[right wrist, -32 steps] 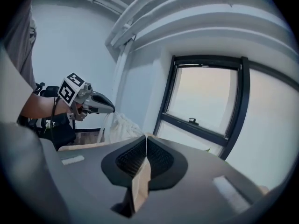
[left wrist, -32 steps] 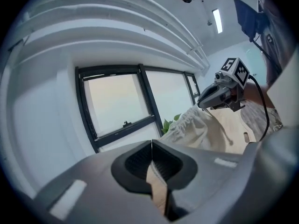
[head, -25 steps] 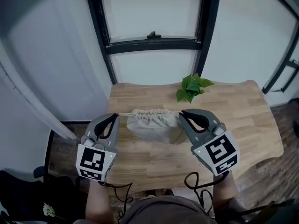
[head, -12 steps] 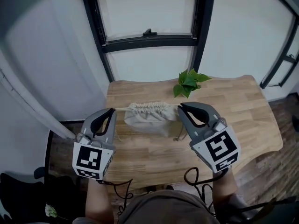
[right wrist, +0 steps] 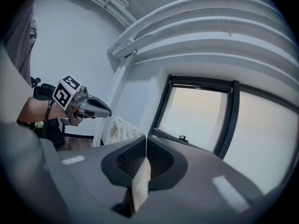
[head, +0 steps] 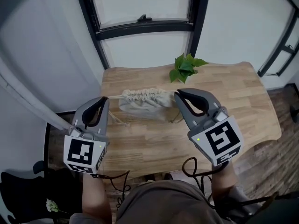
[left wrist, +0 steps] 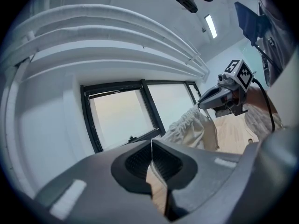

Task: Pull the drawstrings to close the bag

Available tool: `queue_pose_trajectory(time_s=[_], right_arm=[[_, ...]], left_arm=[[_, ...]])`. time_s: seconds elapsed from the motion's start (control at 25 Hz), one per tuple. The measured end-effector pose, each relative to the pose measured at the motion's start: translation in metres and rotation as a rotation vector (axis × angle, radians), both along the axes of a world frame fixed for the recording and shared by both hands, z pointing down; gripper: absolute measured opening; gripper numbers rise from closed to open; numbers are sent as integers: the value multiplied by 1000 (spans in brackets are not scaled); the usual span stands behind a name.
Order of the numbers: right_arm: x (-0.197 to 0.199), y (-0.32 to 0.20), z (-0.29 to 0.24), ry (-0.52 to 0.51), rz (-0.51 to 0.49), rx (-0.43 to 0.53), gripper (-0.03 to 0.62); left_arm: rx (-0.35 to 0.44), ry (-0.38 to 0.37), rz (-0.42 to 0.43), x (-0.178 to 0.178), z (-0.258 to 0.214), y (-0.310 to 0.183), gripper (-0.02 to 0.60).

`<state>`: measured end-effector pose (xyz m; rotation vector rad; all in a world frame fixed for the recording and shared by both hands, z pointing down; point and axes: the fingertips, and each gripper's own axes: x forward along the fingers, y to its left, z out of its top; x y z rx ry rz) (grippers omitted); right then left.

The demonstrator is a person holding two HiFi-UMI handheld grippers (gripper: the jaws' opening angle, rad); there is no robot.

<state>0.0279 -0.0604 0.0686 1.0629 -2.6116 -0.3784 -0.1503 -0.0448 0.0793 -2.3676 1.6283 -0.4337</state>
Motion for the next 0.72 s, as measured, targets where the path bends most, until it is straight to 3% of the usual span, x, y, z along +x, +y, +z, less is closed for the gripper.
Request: queue_pose_trajectory(time_s=[0.72], right_arm=[[8,11,-1,-5,7,20,35]], left_arm=[[-5,6,7,9,-1,10,6]])
